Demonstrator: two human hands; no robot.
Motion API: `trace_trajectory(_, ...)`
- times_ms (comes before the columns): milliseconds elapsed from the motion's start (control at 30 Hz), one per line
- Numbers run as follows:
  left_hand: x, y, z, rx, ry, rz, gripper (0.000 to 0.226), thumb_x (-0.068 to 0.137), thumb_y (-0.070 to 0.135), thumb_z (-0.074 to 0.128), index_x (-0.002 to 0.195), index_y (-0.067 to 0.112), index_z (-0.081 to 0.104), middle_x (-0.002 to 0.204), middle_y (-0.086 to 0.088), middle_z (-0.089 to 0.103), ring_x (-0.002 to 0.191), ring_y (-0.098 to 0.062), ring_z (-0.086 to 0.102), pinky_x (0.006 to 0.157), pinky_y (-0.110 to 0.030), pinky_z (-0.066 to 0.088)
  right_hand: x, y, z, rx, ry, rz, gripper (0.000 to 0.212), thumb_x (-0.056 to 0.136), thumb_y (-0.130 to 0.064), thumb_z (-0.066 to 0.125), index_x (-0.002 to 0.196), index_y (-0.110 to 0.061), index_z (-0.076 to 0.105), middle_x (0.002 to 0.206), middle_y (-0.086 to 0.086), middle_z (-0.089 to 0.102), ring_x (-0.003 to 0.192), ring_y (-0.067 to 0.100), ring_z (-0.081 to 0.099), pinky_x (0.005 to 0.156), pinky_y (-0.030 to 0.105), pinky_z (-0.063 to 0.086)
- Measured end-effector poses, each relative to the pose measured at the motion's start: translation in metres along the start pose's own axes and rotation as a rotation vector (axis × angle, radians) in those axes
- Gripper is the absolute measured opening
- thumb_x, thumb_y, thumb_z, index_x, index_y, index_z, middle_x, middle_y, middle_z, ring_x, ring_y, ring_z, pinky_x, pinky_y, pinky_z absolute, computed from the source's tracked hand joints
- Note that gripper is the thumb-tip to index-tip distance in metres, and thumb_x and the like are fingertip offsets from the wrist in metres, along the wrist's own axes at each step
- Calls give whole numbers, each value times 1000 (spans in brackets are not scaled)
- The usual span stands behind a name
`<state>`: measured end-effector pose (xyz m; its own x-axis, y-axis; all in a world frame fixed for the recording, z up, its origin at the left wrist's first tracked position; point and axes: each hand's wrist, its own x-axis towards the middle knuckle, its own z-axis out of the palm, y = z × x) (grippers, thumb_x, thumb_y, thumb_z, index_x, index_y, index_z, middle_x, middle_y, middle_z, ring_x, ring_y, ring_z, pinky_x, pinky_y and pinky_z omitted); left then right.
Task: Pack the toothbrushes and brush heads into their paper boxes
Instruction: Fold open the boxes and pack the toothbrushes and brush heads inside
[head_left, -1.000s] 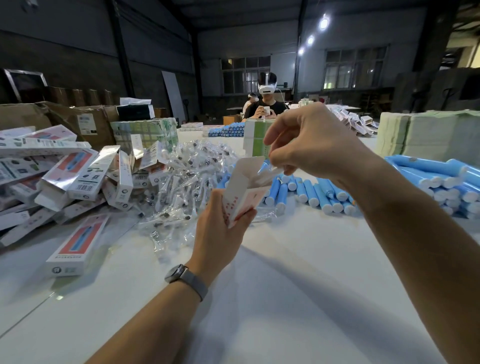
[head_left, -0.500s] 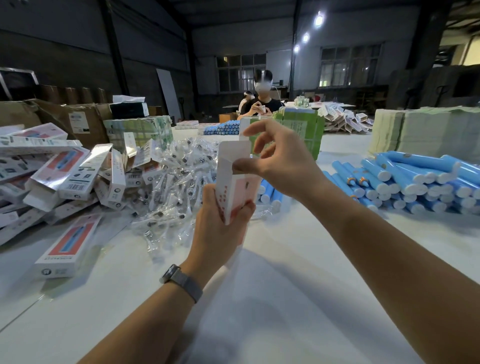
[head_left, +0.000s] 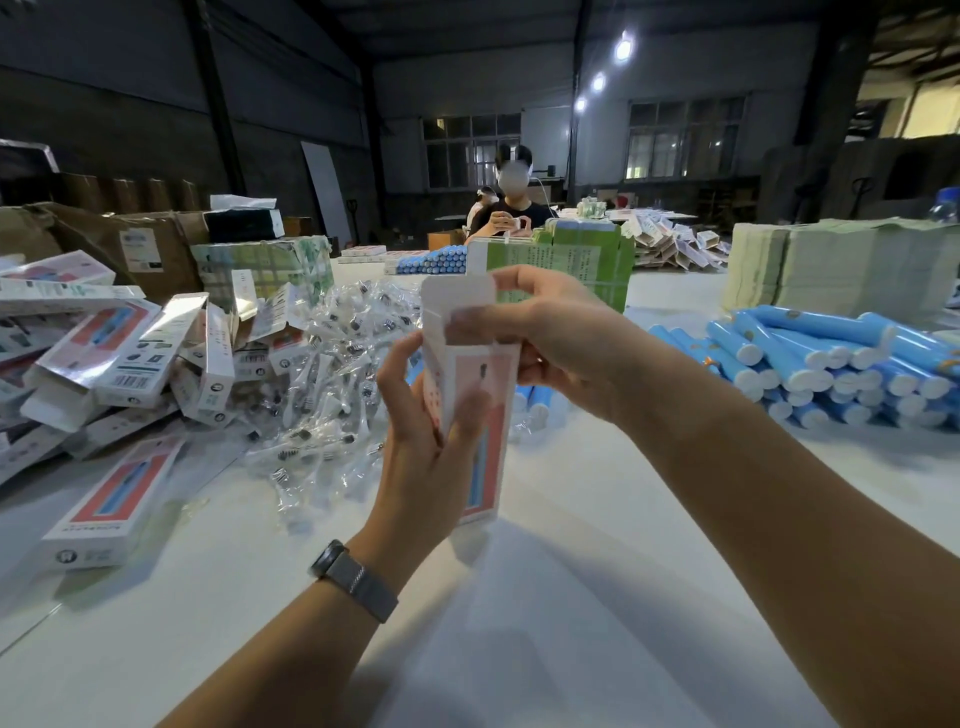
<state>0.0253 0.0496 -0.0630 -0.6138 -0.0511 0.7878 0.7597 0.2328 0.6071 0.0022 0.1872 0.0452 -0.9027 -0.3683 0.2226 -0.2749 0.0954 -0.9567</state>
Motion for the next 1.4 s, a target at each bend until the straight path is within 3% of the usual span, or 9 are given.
trace_trajectory(100,0,4,1,-22,-10,48,56,97,39,49,140,43,13,130,-18,56,109,-25,66,90,-47,58,-5,2,1,9,-4,-26,33,80,-21,71,111,-25,61,95,6,71,82,24,64,72,40,51)
trace_trajectory(267,-8,6,6,6,-125,63,50,98,44,46,137,60,20,140,-20,51,118,-32,61,93,-56,53,-17,18,-1,-86,4,24,30,87,-25,71,115,-22,65,99,4,76,101,30,70,89,48,53)
trace_trajectory(500,-8,0,5,-103,-33,-41,45,100,29,47,133,56,31,110,-1,64,89,-23,66,75,-47,60,-17,24,-1,114,104,-232,33,76,-20,68,108,-26,62,82,-7,64,70,10,63,59,29,49)
trace_trajectory(600,-7,0,5,-163,8,-71,40,100,29,47,130,51,34,104,3,64,84,-25,64,70,-39,60,-18,36,1,67,177,-399,37,76,-14,70,109,-31,64,88,-11,65,75,9,62,61,23,49)
trace_trajectory(733,-7,2,5,-182,6,-79,36,100,27,45,129,43,32,100,14,64,80,-12,64,69,-32,60,-19,46,2,-63,255,-566,35,81,-17,75,109,-34,64,97,-13,69,81,8,64,78,33,55)
trace_trajectory(900,-7,4,3,-235,-1,-107,34,98,23,43,124,45,36,91,14,61,79,-14,59,71,-42,58,-20,48,4,-144,266,-636,29,85,-14,75,101,-35,65,97,-19,70,79,4,62,67,16,50)
trace_trajectory(1067,-7,7,1,-241,-51,-90,38,99,24,43,116,58,41,92,8,61,79,-15,61,73,-43,60,-19,50,0,-398,268,-726,13,88,-14,72,97,-23,69,90,-7,71,75,11,59,63,31,50)
trace_trajectory(1200,-7,6,0,-280,-56,-124,39,98,21,45,116,56,43,93,7,64,80,-19,62,75,-58,56,-19,46,-2,-280,212,-694,17,85,-16,72,86,-31,64,85,-7,70,70,10,54,62,27,44)
trace_trajectory(1400,-5,5,-2,-320,-53,-131,39,97,19,46,111,55,47,89,8,66,77,-17,63,73,-53,59,-18,44,-2,-142,126,-667,28,81,-15,73,82,-41,64,83,-9,69,70,13,50,63,37,45)
